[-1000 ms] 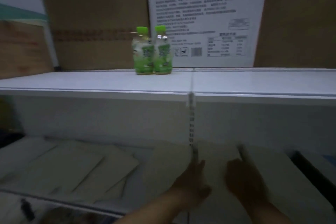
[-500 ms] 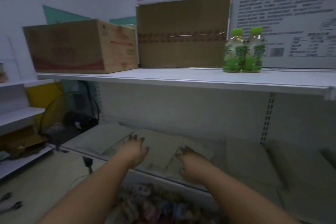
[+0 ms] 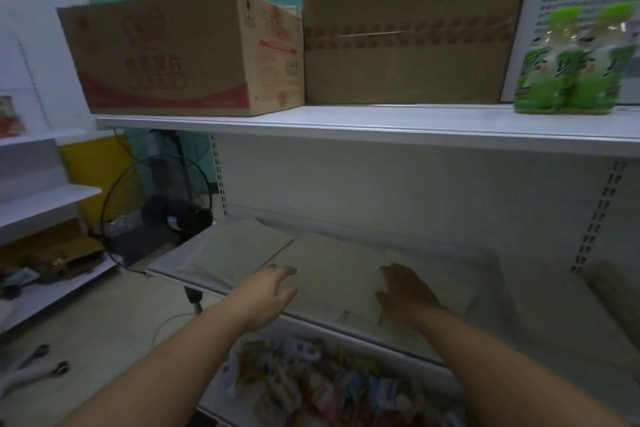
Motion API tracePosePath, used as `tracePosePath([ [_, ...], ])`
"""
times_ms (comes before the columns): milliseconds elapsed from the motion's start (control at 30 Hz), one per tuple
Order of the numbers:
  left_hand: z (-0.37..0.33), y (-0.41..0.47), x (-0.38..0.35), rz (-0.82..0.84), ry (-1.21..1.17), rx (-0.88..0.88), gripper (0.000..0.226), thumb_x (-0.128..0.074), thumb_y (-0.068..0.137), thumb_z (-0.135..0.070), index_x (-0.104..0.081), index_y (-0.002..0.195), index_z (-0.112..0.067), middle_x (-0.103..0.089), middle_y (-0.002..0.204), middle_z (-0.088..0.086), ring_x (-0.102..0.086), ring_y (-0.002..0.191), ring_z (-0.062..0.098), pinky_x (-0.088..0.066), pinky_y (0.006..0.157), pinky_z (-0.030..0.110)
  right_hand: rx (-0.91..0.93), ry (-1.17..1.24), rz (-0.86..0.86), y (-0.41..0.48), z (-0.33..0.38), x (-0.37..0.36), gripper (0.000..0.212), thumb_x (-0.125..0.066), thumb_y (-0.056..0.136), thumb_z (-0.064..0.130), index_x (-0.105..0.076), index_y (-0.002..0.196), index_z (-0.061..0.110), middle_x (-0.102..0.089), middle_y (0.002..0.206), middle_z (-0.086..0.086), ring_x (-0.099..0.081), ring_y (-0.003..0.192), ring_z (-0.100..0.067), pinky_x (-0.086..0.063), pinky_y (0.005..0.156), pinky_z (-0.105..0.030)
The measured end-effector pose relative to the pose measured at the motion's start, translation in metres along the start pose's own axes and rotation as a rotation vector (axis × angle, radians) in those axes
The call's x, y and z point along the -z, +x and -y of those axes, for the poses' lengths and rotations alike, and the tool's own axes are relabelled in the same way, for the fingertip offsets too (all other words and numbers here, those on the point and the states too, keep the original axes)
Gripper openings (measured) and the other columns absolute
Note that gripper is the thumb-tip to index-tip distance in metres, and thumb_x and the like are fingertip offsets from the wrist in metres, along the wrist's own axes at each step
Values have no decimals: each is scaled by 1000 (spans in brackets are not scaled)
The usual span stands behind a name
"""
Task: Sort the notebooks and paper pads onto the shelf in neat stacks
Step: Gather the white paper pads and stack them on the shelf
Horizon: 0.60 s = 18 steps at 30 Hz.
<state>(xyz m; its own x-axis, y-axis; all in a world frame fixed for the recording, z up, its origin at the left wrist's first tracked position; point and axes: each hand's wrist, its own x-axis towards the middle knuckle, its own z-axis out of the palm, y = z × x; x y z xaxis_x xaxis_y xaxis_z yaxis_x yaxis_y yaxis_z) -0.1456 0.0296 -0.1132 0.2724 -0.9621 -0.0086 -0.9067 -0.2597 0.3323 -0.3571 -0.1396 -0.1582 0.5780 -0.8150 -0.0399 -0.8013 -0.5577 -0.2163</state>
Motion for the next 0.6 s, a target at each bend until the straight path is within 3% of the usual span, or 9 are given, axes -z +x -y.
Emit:
tracePosePath([
  [167,12,31,-9,72,4,18,42,-43,97,-38,-44,138,-26,-42,146,-4,-42,131,13,-33,104,23,-59,79,8,44,-4,-3,74,-48,93,46,-14,150,13,-23,154,-10,-22,142,-25,-25,113,-32],
  [267,14,58,2,89,21,32,40,-44,98,-35,-45,137,-27,-40,148,-2,-44,130,16,-35,104,23,-64,222,-26,67,-13,6,79,-71,79,40,-35,143,11,-39,145,-9,-39,133,-21,-33,103,-24],
  [367,15,83,16,22,43,47,40,-44,98,-36,-43,138,-31,-35,151,-5,-41,132,17,-34,104,23,-24,544,-19,91,-16,17,47,-81,69,9,-61,112,10,-58,121,-14,-59,102,-24,-47,77,-22],
  [433,16,96,24,-40,24,34,45,-46,97,-36,-38,141,-31,-32,152,-7,-35,137,15,-27,107,22,25,869,62,100,-7,26,33,-77,69,-3,-59,90,15,-60,105,-15,-60,76,-23,-46,54,-18],
  [467,16,102,29,-66,-4,15,50,-49,96,-36,-34,143,-31,-29,153,-8,-29,140,13,-22,111,23,53,1006,103,104,-1,31,32,-78,66,-1,-59,85,16,-60,99,-13,-59,70,-21,-45,50,-17],
  [533,19,112,43,-57,-32,-8,64,-57,92,-40,-25,147,-32,-22,156,-9,-18,144,13,-11,116,26,110,1138,163,112,15,42,32,-77,57,9,-63,85,16,-63,89,-9,-62,73,-21,-49,56,-23],
  [600,30,119,58,67,-20,57,78,-66,83,-44,-23,147,-34,-27,153,-7,-26,141,17,-20,116,30,193,1194,208,121,37,50,32,-74,54,11,-66,85,13,-66,85,-8,-64,76,-22,-50,64,-29],
])
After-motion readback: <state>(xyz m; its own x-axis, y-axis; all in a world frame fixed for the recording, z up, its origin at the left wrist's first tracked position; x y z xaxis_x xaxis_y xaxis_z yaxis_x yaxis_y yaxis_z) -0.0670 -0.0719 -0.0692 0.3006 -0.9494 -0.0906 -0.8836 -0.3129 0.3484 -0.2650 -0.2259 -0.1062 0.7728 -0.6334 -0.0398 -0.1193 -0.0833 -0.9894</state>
